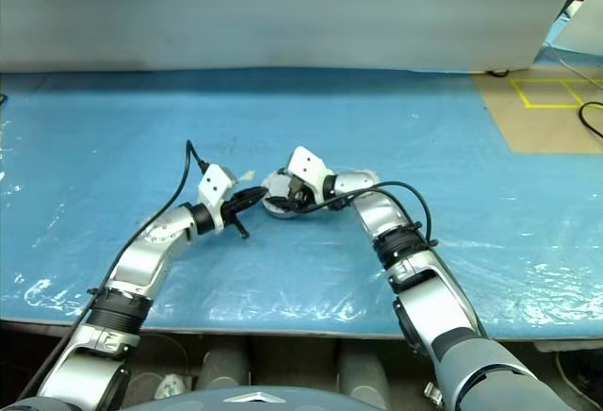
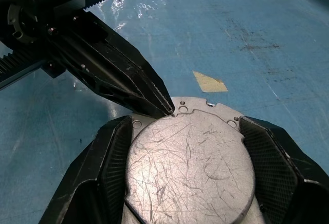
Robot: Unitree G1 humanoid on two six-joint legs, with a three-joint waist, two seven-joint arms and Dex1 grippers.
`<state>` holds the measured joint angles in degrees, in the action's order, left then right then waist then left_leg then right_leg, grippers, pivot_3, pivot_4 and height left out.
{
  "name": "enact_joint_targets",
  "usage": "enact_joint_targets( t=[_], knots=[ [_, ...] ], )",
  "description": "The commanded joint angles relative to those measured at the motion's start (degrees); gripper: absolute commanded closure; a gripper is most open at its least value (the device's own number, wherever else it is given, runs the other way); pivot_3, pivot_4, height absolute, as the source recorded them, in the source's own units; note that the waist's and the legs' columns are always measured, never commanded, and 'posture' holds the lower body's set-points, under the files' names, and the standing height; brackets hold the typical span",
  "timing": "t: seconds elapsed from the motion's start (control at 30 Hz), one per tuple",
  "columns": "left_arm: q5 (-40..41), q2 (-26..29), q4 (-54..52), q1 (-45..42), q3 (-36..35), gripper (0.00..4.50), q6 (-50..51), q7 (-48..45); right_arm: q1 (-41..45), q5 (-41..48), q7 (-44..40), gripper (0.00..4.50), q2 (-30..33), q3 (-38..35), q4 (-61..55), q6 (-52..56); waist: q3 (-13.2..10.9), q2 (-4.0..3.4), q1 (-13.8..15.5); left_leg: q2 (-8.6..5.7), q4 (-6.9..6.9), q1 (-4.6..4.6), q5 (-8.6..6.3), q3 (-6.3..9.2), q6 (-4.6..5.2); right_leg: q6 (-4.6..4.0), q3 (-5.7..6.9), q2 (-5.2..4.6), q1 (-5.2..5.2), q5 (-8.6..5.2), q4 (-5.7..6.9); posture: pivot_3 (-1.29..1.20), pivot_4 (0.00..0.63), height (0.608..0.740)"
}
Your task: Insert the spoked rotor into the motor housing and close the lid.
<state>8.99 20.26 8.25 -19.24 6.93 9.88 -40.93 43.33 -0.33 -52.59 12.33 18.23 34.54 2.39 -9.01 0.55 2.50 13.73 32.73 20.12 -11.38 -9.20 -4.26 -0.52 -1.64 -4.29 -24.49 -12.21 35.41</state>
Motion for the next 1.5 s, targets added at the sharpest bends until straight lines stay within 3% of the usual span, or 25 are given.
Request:
enact_joint_targets(
  t=[0.03, 0.07, 0.17, 0.5, 0.9, 1.5],
  knots=[
    [-1.3, 0.4, 0.8, 0.8, 1.7, 4.50, 1.0, -0.8, -1.5, -1.5, -0.1, 1.50, 1.1, 0.3, 1.9, 2.5, 0.0, 0.00, 0.0, 0.00, -0.01, 0.00, 0.00, 0.00, 0.00, 0.00, 0.00, 0.00, 0.00, 0.00, -0.01, 0.00, 0.150, 0.740],
    [-1.3, 0.3, 0.8, 0.8, 1.7, 4.50, 1.0, -0.9, -1.6, -1.1, -0.6, 0.76, 1.1, 0.2, 1.5, 2.8, 0.0, -0.01, 0.0, 0.00, -0.03, 0.00, -0.01, 0.00, 0.01, 0.00, 0.00, 0.00, 0.00, 0.00, -0.03, 0.00, 0.150, 0.740],
    [-1.3, 0.2, 0.7, 0.8, 1.9, 4.50, 0.9, -1.1, -1.8, 0.1, -0.9, 0.03, 0.8, -0.9, 0.5, 3.6, 0.0, -0.02, 0.1, -0.01, -0.15, 0.03, 0.00, 0.00, 0.00, 0.00, -0.01, -0.01, 0.02, 0.00, -0.23, 0.00, 0.150, 0.740],
    [-1.5, -0.5, 1.2, 0.6, 2.2, 4.50, 0.2, -1.6, -3.6, 7.4, -10.3, 0.03, 3.0, -4.8, -7.0, 7.0, 0.0, -0.04, 0.4, -0.01, -0.49, 0.16, 0.09, 0.00, -0.15, 0.01, 0.08, 0.01, 0.10, -0.01, -0.75, 0.00, 0.150, 0.740],
    [-1.7, -0.8, 1.2, 1.2, 2.6, 4.50, 0.0, -1.8, -4.4, 10.8, -1.6, 0.03, 2.5, -12.5, -7.5, 10.9, 0.0, -0.04, 0.6, -0.01, -0.53, 0.15, 0.11, -0.03, -0.19, 0.02, 0.06, 0.00, 0.08, -0.01, -0.78, 0.00, 0.150, 0.740],
    [-2.3, -0.9, 1.6, 1.4, 3.1, 4.50, -0.2, -1.8, -8.2, 25.6, 2.3, 0.03, 3.8, -19.0, -14.5, 50.8, 0.0, -0.05, 0.8, -0.02, -0.58, 0.10, 0.12, -0.05, -0.21, 0.05, 0.04, 0.00, 0.08, -0.03, -0.79, 0.00, 0.150, 0.740]
  ],
)
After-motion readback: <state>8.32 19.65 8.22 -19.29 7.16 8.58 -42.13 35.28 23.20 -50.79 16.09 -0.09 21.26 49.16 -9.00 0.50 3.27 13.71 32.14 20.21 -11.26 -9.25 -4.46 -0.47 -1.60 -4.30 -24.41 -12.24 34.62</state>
